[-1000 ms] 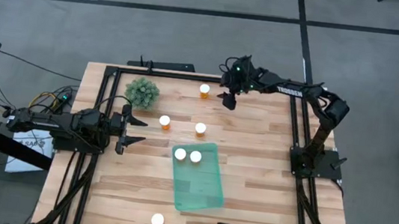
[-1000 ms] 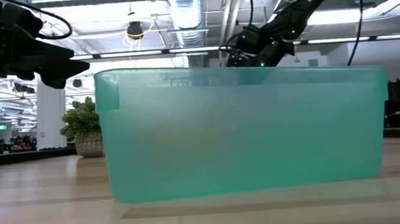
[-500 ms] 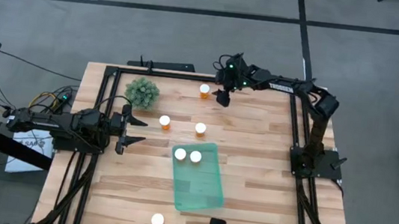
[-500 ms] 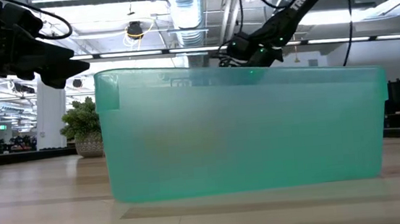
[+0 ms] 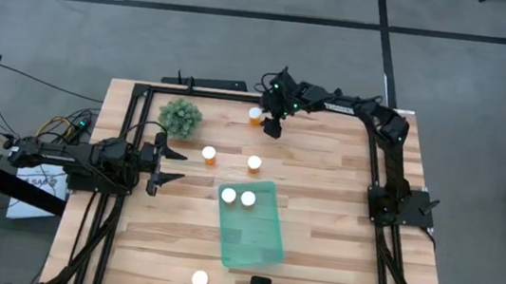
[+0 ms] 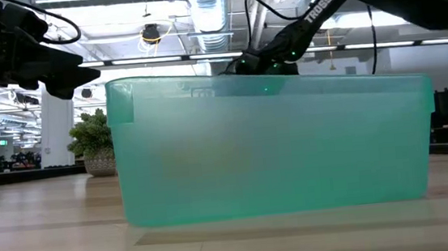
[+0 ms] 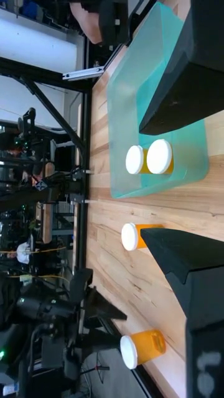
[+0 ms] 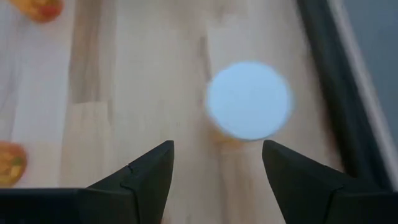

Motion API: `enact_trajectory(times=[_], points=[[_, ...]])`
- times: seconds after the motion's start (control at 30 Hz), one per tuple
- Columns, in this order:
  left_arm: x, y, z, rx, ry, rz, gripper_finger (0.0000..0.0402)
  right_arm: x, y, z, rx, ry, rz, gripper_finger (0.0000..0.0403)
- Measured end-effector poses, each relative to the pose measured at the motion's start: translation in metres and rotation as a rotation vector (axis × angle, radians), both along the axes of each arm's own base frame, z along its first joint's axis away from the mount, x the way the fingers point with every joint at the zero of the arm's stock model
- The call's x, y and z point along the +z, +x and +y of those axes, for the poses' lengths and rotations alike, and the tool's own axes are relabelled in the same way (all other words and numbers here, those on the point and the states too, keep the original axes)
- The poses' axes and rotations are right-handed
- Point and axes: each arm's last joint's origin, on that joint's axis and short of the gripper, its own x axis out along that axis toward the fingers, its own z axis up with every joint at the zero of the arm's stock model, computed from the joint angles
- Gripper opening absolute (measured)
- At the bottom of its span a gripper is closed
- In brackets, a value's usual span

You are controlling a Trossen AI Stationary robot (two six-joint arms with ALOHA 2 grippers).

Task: Pick and place pill bottles into a basket
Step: Put the orange pill bottle into the green bin

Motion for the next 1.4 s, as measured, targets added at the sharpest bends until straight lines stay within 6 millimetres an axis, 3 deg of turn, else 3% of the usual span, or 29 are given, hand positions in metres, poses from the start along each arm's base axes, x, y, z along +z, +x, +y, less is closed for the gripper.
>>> enact_trajectory(times=[0.3, 1.4], points=[[0.0, 0.0, 0.0, 0.0, 0.0, 0.0, 0.0248, 0.012, 0.004, -0.003, -0.009, 0.0, -0.01, 0.024], [0.0, 0.0, 0.0, 0.0, 0.0, 0.0, 0.0248, 0.014, 0.005, -0.006, -0.034, -0.038, -0.033, 0.024]])
